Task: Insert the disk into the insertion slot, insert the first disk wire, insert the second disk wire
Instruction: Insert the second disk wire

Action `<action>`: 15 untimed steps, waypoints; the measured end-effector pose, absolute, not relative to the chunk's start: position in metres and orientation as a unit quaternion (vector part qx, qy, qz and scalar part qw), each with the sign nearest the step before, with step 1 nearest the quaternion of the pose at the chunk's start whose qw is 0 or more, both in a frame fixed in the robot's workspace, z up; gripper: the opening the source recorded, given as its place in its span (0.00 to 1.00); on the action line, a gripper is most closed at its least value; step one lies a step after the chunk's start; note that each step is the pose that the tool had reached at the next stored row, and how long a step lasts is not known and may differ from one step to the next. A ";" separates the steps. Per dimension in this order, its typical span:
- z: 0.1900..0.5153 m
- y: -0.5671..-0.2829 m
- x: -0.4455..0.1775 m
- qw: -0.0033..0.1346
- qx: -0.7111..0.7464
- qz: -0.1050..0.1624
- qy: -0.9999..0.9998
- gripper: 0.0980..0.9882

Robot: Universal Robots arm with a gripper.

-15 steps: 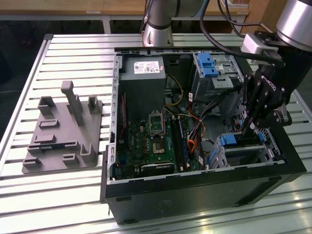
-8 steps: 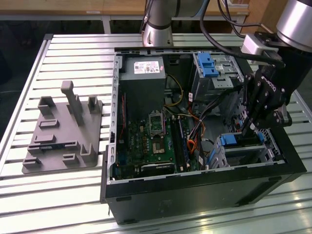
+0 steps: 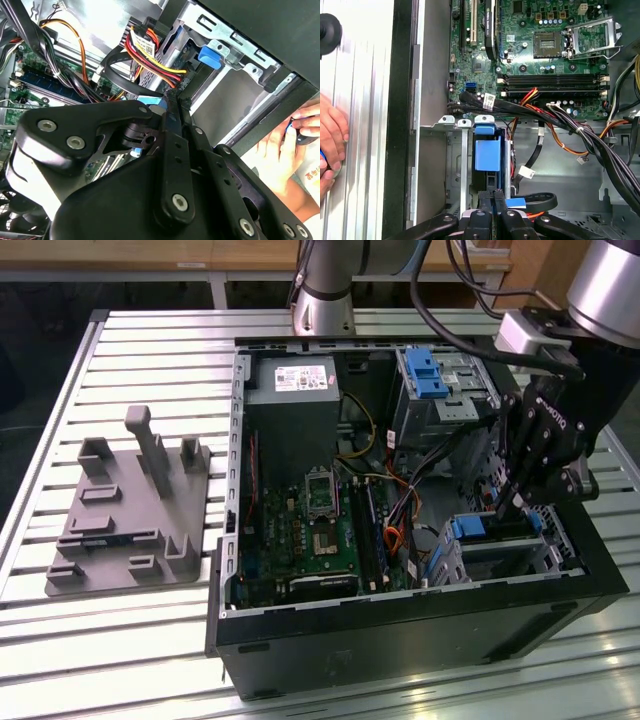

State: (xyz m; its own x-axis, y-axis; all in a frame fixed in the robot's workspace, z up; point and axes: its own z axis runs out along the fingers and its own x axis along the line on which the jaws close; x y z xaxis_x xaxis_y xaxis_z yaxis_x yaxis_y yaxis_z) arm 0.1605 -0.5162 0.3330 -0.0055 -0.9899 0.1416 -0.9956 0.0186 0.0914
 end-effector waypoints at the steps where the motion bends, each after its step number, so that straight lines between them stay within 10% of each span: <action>1: 0.333 -0.516 0.160 0.083 0.700 0.017 -0.709 0.05; 15: 0.331 -0.516 0.161 0.083 0.700 0.017 -0.709 0.05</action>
State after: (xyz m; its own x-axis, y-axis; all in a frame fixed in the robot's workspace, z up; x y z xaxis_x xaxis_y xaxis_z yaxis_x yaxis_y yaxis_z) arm 0.1606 -0.5164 0.3311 -0.0050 -0.9899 0.1415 -0.9956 0.0182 0.0916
